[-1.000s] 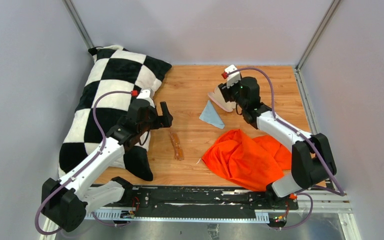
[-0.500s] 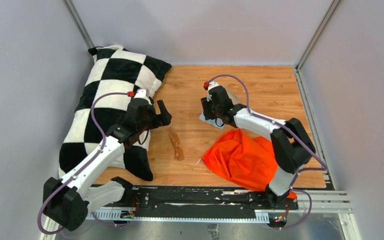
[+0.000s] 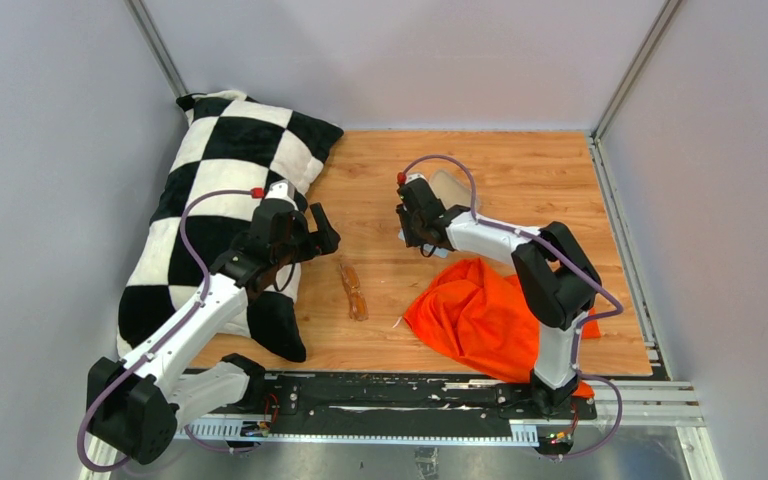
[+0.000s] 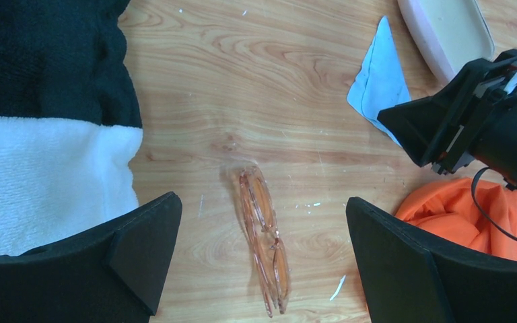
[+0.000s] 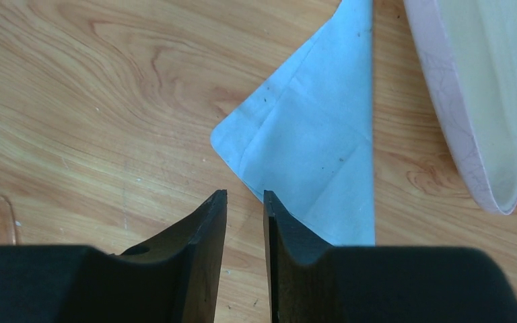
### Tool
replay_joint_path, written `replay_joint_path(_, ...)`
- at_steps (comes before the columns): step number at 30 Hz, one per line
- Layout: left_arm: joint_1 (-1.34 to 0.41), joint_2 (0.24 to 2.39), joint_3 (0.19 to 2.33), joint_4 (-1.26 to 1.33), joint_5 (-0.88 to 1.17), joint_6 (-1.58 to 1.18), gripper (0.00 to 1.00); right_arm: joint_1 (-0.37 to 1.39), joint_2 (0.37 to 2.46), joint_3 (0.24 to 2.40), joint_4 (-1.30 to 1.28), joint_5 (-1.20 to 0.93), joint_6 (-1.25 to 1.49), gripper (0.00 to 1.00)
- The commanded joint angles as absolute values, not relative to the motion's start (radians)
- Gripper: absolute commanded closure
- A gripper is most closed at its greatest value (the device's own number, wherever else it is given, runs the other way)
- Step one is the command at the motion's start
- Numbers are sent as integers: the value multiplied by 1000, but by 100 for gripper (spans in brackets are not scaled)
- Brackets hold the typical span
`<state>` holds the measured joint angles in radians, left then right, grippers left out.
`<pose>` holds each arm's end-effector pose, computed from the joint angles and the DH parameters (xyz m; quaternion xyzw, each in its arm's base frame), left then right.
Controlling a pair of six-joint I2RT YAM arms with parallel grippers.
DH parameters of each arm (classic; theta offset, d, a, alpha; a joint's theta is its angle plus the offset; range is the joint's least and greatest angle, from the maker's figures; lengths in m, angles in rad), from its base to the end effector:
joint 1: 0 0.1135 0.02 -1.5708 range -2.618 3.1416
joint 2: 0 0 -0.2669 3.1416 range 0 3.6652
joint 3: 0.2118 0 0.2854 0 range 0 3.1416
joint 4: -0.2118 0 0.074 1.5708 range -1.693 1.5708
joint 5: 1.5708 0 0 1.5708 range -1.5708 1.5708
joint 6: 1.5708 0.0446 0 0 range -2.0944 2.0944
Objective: Organize the sunglasses
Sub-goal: Move the glasses cleaning cloth to the center of the board.
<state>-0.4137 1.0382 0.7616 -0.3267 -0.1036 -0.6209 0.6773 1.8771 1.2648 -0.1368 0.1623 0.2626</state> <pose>0.2461 -0.1030 0.2578 -0.1154 0.8768 -0.1899 0.4264 0.3550 0.2762 0.1763 -0.1564 0.9009 0.1140 0.3886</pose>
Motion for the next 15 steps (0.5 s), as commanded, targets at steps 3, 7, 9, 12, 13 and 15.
replay_joint_path(3,-408,1040,741,-317,-83,-640,0,692,1933,1314,-173,192,247,66)
replay_joint_path(7,-407,1043,742,-322,-85,-633,0,693,1978,1339,-188,207,247,67)
replay_joint_path(9,-407,1043,744,-327,-85,-629,0,692,1991,1343,-189,218,247,69)
replay_joint_path(12,-407,1043,745,-332,-89,-626,0,691,2003,1345,-189,222,248,71)
replay_joint_path(13,-407,1043,746,-332,-89,-627,0,690,2002,1342,-190,220,249,71)
replay_joint_path(15,-407,1043,745,-330,-86,-631,0,690,1997,1336,-190,221,249,72)
